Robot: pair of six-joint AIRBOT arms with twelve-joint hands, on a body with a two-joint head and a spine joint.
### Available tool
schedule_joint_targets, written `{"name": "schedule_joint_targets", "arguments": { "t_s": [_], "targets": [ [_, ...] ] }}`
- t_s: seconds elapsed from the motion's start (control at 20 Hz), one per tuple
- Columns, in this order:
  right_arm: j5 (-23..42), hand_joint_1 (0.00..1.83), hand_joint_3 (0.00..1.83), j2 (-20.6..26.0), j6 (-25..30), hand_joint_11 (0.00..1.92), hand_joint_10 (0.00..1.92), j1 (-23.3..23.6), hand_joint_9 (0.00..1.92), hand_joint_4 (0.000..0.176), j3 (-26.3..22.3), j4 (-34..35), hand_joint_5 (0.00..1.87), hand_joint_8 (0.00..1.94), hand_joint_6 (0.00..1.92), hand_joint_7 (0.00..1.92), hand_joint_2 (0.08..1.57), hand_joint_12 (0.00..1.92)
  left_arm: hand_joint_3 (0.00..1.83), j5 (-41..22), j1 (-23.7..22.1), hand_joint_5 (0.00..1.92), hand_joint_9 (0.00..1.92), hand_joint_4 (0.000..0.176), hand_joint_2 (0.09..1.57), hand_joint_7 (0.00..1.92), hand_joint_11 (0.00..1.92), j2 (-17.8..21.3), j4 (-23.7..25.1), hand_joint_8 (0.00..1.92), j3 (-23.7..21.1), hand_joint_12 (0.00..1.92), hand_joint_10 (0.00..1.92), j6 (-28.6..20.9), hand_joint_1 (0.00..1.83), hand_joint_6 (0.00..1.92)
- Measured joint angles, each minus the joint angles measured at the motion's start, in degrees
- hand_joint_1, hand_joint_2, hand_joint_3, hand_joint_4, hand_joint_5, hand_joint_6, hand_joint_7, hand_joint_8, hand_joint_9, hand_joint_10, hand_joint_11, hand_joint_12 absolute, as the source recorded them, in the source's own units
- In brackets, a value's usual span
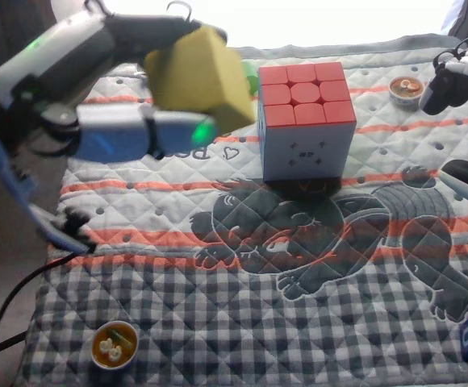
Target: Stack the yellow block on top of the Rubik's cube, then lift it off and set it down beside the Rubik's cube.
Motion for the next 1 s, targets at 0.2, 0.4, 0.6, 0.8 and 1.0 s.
{"name": "schedule_joint_targets", "arguments": {
  "t_s": [0.2,0.4,0.6,0.8,1.0],
  "targets": [
    [0.04,1.04,0.25,0.0,0.0,0.14,1.33,0.0,0.36,0.0,0.04,-0.02,0.45,1.15,1.11,0.48,0.96,1.8,0.01,-5.51,-6.47,0.78,0.06,0.0,1.22,0.47,0.0,-5.03,2.19,0.73,4.83,1.74,1.05,-0.13,1.1,1.3],
    [0.13,1.06,0.36,-0.2,0.0,0.19,1.38,0.0,0.39,0.0,0.37,0.04,0.47,1.21,1.16,0.51,0.9,1.83,0.0,-12.07,-11.5,0.82,0.17,0.0,1.2,0.56,0.0,-9.44,2.45,0.46,9.05,1.47,0.75,0.59,1.06,1.25],
    [0.13,1.07,0.4,-0.57,0.0,0.15,1.41,0.0,0.34,0.0,0.5,-0.24,0.43,1.23,1.15,0.46,0.89,1.87,0.0,-16.55,-13.79,0.89,0.21,0.0,1.16,0.63,0.0,-13.46,2.69,0.21,12.94,1.2,0.59,0.98,1.14,1.14],
    [0.31,1.06,0.42,-0.61,0.0,0.21,1.42,0.0,0.37,0.0,0.7,-0.04,0.45,1.23,1.18,0.49,0.88,1.86,0.0,-20.63,-14.64,0.88,0.22,0.0,1.16,0.6,0.0,-17.75,2.67,0.03,17.68,1.14,0.37,0.96,1.14,1.15],
    [0.33,1.03,0.43,-0.61,0.0,0.17,1.41,0.0,0.34,0.0,0.72,-0.28,0.45,1.23,1.17,0.46,0.88,1.86,0.0,-24.55,-15.13,0.84,0.17,0.0,1.18,0.72,0.0,-20.98,2.75,0.11,20.79,1.6,0.92,0.94,1.12,1.2]
  ]
}}
